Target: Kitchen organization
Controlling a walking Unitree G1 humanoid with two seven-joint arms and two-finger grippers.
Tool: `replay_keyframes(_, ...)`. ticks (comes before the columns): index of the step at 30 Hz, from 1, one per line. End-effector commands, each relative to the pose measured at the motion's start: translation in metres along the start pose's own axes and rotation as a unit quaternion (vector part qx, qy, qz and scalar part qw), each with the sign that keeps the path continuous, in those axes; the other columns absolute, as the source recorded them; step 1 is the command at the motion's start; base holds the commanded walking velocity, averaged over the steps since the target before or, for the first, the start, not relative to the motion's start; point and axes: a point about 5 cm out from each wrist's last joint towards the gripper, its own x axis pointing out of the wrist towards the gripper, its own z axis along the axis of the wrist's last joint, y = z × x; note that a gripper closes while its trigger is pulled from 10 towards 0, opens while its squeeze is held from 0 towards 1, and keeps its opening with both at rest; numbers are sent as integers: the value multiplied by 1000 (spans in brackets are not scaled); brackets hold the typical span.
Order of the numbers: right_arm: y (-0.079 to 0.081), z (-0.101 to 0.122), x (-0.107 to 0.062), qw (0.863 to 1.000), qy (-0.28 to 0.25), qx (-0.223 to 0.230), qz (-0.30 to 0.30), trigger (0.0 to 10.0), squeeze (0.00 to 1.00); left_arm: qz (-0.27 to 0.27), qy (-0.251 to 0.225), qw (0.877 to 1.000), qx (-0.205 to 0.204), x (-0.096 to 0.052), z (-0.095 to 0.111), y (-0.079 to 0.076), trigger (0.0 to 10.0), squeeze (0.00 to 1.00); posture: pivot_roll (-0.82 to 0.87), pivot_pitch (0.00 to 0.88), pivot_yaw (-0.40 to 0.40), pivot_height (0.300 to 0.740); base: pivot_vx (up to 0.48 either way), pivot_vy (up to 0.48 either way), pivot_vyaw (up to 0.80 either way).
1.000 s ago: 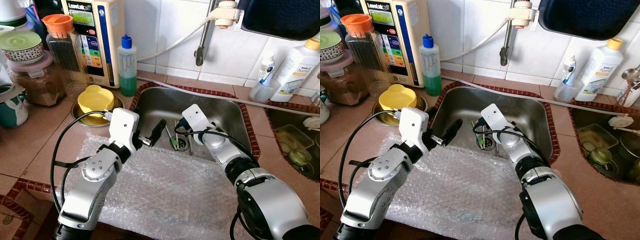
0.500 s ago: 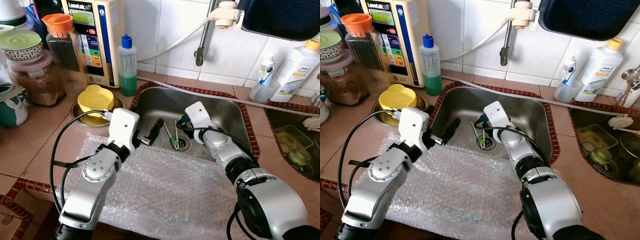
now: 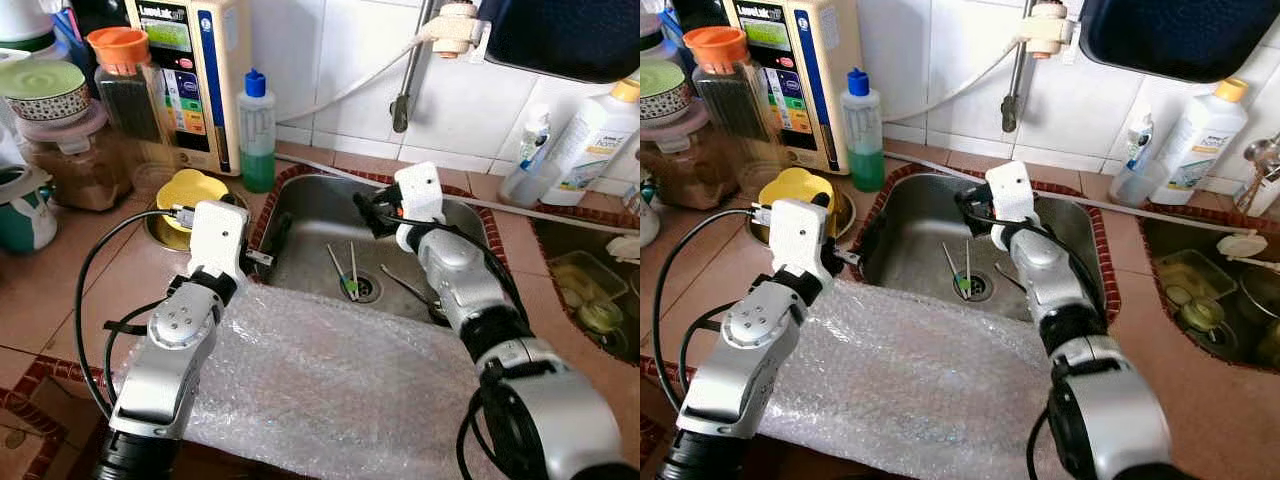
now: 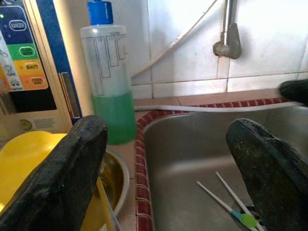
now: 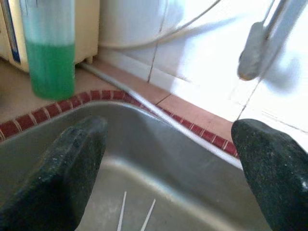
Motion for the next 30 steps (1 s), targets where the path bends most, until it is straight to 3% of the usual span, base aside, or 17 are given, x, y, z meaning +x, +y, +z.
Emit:
replay_keyframes(1,-9,11,-2,1000,-15,4,-10,10000,1000,-4,-15,1000,6,4,7,-2,10000,0,70,29,-44,740,0,0,0)
replay_keyframes(5,-11,19,-10,999,-27,12,-16,10000,1000,21,-25,999,25,8,11,5,10000,0,61,35,-39,740,0,0,0)
replay_keyframes(9,-10,24,-12,999,-33,18,-14,10000,1000,31,-25,999,17,8,10,10,10000,0,55,41,-32,740,0,0,0)
replay_keyframes(10,-10,28,-15,998,-35,39,-20,10000,1000,35,-24,999,20,8,10,13,10000,0,61,42,-29,740,0,0,0)
replay_keyframes(14,-7,36,-19,998,-37,55,-20,10000,1000,40,-22,999,30,8,9,18,10000,0,64,39,-30,740,0,0,0)
replay_keyframes(15,-6,37,-20,998,-38,56,-18,10000,906,41,-21,998,31,8,9,19,10000,0,63,40,-30,740,0,0,0)
replay_keyframes(18,-3,39,-21,998,-39,57,-12,10000,839,46,-21,998,32,8,8,21,10000,0,60,38,-32,740,0,0,0)
replay_keyframes(19,0,41,-22,998,-39,56,-7,10000,0,52,-25,998,32,9,9,23,10000,0,50,27,-40,740,0,0,0)
replay_keyframes(30,8,53,-28,997,-38,61,-5,10000,0,49,-41,998,20,19,13,18,10000,0,-8,34,4,740,0,0,0)
